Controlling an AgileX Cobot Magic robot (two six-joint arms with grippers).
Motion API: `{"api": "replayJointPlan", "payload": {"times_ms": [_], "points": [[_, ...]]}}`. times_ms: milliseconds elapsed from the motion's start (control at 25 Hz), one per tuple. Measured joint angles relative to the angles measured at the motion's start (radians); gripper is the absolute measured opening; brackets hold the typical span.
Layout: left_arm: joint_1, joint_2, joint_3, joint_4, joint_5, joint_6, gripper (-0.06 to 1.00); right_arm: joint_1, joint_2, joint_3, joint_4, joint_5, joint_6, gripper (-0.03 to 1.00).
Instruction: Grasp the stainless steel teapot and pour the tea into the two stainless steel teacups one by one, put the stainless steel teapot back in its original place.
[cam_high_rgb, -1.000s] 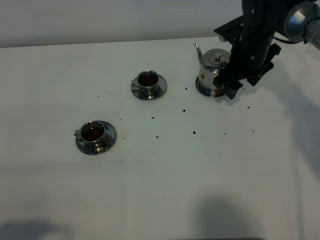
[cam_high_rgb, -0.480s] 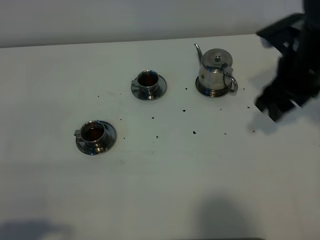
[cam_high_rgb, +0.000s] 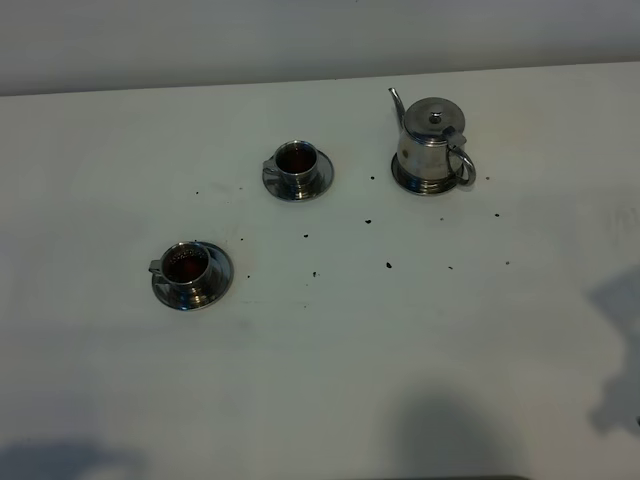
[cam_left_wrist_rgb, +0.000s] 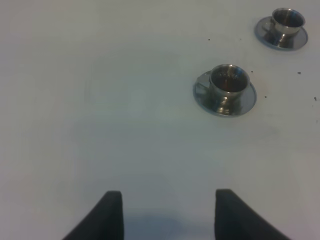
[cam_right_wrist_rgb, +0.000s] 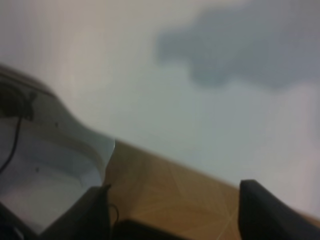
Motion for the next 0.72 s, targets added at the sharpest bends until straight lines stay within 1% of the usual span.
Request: {"api": "replayJointPlan", "payload": {"times_ms": [200,400,520,640,720], "points": [[0.000,0.000,0.000,0.000,0.000,0.000,0.45,0.000,-0.254,0.127,0.012,0.003,0.000,0.53],[0.000,0.000,0.000,0.000,0.000,0.001,0.45,0.000,-0.454,0.161,0.010,-0.013,0.000,0.53],[0.000,0.000,0.000,0.000,0.000,0.001,0.45,0.000,-0.515,0.165,0.000,-0.040,0.000,0.53],[0.000,0.000,0.000,0.000,0.000,0.001,0.45,0.000,-0.548,0.188,0.000,-0.103,0.000,0.53],[0.000,0.000,0.000,0.000,0.000,0.001,0.45,0.000,-0.550,0.194,0.000,-0.115,0.000,0.53]]}}
